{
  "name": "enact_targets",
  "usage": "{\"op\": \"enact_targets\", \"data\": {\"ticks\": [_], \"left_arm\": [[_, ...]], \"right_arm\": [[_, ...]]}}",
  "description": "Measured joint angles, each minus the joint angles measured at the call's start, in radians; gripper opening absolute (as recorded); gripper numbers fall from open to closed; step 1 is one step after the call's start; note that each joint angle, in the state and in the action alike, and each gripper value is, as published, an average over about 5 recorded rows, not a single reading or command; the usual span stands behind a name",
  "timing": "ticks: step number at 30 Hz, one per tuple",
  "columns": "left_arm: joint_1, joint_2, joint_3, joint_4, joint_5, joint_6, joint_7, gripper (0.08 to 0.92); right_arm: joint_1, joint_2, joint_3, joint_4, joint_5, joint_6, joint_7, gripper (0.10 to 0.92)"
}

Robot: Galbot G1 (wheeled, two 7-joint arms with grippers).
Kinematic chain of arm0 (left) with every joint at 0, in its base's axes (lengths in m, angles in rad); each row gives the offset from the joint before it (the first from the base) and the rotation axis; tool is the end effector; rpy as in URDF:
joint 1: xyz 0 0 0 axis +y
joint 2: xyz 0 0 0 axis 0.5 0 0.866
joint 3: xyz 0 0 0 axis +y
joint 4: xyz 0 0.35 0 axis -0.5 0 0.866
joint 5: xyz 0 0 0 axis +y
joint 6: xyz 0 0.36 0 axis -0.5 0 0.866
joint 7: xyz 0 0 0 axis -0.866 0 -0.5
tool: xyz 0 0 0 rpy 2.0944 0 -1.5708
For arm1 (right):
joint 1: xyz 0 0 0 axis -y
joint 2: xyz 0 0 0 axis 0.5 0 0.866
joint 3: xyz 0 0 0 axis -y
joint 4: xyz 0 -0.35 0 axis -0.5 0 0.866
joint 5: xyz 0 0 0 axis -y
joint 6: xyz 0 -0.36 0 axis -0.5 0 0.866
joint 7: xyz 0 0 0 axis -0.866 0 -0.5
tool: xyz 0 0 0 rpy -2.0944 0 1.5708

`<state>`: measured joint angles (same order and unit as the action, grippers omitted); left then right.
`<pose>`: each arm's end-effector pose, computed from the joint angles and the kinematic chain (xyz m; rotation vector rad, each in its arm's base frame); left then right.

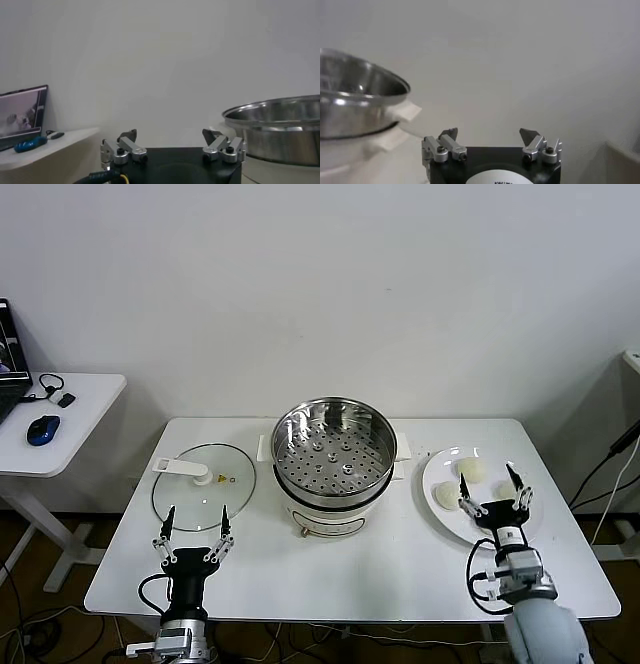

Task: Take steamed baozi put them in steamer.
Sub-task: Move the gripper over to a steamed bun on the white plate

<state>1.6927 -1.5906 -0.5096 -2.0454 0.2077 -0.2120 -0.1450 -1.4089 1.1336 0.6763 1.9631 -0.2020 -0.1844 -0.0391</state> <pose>0.1442 -0.0081 -0.3407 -0.1639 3.0709 0.2718 0.2470 -0.1358 -0.2762 -0.0133 -2.8561 0.9787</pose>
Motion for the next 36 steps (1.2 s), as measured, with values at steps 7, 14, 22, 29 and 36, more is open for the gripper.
{"op": "enact_targets", "data": {"ticks": [7,14,22,29,36], "left_arm": [[-0.003,0.003,-0.003,0.002,-0.012,-0.003,0.0,0.823],[-0.011,0.003,0.001,0.013,-0.02,-0.006,-0.001,0.823],[-0.015,0.011,-0.001,0.018,-0.035,-0.008,0.0,0.823],[-0.013,0.02,-0.011,0.023,-0.052,-0.012,0.002,0.823],[-0.02,0.025,-0.022,0.026,-0.074,-0.007,0.007,0.823]], "right_arm": [[0.1,-0.177,-0.02,-0.067,-0.079,-0.064,-0.103,0.823],[0.233,-0.374,-0.107,-0.163,-0.096,-0.099,-0.215,0.823],[0.489,-0.591,-0.362,-0.276,-0.003,-0.119,-0.388,0.823],[0.861,-0.709,-0.765,-0.388,0.137,-0.103,-0.545,0.823],[1.264,-0.742,-1.219,-0.523,0.22,-0.057,-0.678,0.823]]}}
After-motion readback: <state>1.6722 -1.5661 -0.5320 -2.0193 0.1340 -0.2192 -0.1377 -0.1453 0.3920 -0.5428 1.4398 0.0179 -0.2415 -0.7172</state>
